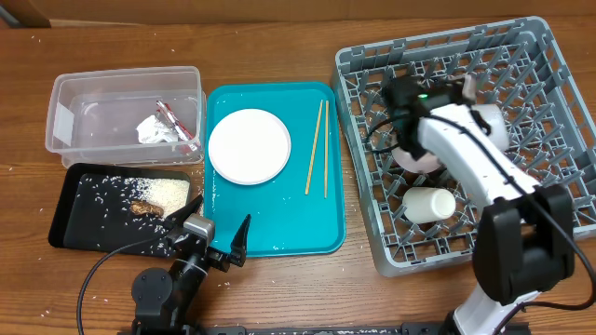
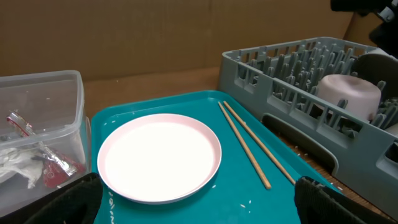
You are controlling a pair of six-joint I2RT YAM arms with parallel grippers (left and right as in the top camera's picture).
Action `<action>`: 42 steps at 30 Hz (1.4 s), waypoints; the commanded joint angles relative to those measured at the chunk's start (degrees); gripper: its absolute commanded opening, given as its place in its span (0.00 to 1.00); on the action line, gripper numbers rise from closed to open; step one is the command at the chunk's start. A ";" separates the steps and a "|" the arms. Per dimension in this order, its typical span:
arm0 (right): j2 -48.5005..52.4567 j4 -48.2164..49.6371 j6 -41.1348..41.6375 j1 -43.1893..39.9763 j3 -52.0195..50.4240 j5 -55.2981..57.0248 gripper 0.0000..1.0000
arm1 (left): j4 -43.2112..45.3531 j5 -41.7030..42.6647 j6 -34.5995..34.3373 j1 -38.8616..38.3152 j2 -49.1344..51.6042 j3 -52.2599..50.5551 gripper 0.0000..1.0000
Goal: Sort waste into correct bins and load items into the dishwasher
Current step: 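Grasp the edge of the white plate with the right gripper, then lift the white plate and stand it upright in the dish rack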
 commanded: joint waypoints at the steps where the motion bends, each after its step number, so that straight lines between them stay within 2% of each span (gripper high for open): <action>1: -0.15 -2.21 0.48 4.94 5.70 -0.83 0.33 | 0.04 0.79 0.68 -0.26 -0.50 -0.13 1.00; 3: -0.50 -2.91 0.46 7.52 8.72 -5.46 0.40 | 0.02 0.79 0.68 -0.26 -0.50 -0.13 1.00; 4: -0.81 -2.64 0.44 8.72 10.80 -11.34 0.48 | 0.04 0.81 0.68 -0.26 -0.50 -0.13 1.00; 5: -0.87 -2.49 0.44 9.09 11.61 -14.23 0.52 | 0.04 0.79 0.68 -0.26 -0.50 -0.13 1.00; 7: -0.94 -1.92 0.35 10.03 14.58 -28.68 0.63 | 0.02 0.79 0.68 -0.26 -0.50 -0.13 1.00; 11: -0.50 5.33 -3.45 10.12 15.15 -66.01 0.64 | 0.04 0.79 0.68 -0.26 -0.50 -0.13 1.00; 13: 0.13 10.99 -4.50 10.60 13.70 -79.19 0.63 | 0.04 0.79 0.68 -0.26 -0.50 -0.13 1.00; 14: 0.39 13.09 -4.17 10.93 12.98 -80.85 0.63 | 0.04 0.79 0.68 -0.26 -0.50 -0.13 1.00; 18: 3.78 23.04 2.10 13.97 9.81 -77.46 0.61 | 0.02 0.79 0.68 -0.26 -0.50 -0.13 1.00; 21: 9.35 27.19 4.26 15.87 9.81 -73.48 0.58 | 0.02 0.79 0.68 -0.26 -0.50 -0.13 1.00; 27: 18.21 31.26 7.98 17.14 9.81 -73.57 0.56 | 0.04 0.79 0.68 -0.26 -0.50 -0.13 1.00; 30: 20.39 31.95 7.96 17.44 9.81 -73.59 0.40 | 0.04 0.79 0.68 -0.26 -0.50 -0.13 1.00; 31: 20.48 31.71 7.93 17.46 9.81 -73.59 0.29 | 0.04 0.79 0.68 -0.26 -0.50 -0.13 1.00; 32: 20.55 31.21 7.96 17.46 9.81 -73.48 0.13 | 0.04 0.79 0.68 -0.26 -0.50 -0.13 1.00; 33: 20.28 30.69 7.96 17.44 9.94 -73.46 0.04 | 0.02 0.79 0.68 -0.26 -0.50 -0.13 1.00; 38: 15.17 26.45 7.91 14.58 11.96 -72.70 0.04 | 0.04 0.79 0.68 -0.26 -0.50 -0.13 1.00; 40: 10.32 25.35 6.01 12.87 12.52 -71.82 0.04 | 0.02 0.79 0.66 -0.26 -0.50 -0.13 1.00; 42: 1.09 23.58 1.40 11.15 12.55 -65.53 0.04 | 0.02 0.79 0.68 -0.26 -0.50 -0.13 1.00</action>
